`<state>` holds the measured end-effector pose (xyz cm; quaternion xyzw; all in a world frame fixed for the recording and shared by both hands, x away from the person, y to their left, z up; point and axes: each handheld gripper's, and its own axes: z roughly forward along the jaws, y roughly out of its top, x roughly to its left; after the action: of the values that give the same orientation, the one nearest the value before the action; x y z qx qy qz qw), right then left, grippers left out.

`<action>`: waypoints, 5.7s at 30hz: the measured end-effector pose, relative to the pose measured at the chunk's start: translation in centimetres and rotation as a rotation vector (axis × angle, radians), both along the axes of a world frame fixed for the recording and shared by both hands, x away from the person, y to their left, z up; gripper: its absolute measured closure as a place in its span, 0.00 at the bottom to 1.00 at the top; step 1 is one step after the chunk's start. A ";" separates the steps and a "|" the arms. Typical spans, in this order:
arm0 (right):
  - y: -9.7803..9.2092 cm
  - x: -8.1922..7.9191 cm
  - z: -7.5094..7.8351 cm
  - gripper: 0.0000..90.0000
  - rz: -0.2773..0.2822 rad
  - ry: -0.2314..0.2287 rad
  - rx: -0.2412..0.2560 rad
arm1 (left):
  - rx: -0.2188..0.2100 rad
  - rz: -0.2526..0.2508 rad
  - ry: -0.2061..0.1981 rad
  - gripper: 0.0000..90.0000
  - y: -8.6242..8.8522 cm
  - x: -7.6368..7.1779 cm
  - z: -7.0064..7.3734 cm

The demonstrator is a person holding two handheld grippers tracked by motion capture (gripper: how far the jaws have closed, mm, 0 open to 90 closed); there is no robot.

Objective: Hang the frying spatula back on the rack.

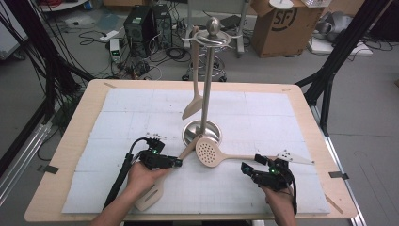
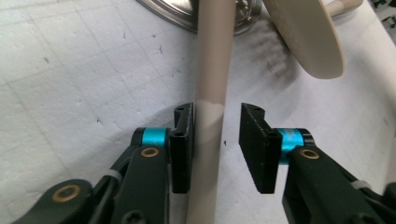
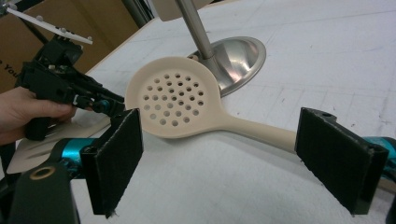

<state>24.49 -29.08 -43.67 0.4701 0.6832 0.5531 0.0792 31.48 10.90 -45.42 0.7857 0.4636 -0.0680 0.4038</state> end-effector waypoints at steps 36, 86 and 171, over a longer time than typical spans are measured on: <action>0.1 0.2 0.0 0.16 -0.002 0.000 -0.001 | -0.049 0.051 -0.227 0.85 0.4 -1.3 1.7; -0.1 0.1 -0.1 0.16 -0.007 0.003 0.001 | -0.240 0.169 -0.499 0.86 0.6 -3.7 5.9; -0.6 -0.1 0.1 0.16 -0.018 -0.008 0.013 | -0.524 0.209 -0.777 0.58 -1.2 -4.1 19.1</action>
<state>24.43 -29.68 -43.59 0.4745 0.6752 0.5585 0.0836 27.42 9.67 -26.28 0.5741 0.3221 0.1572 0.7362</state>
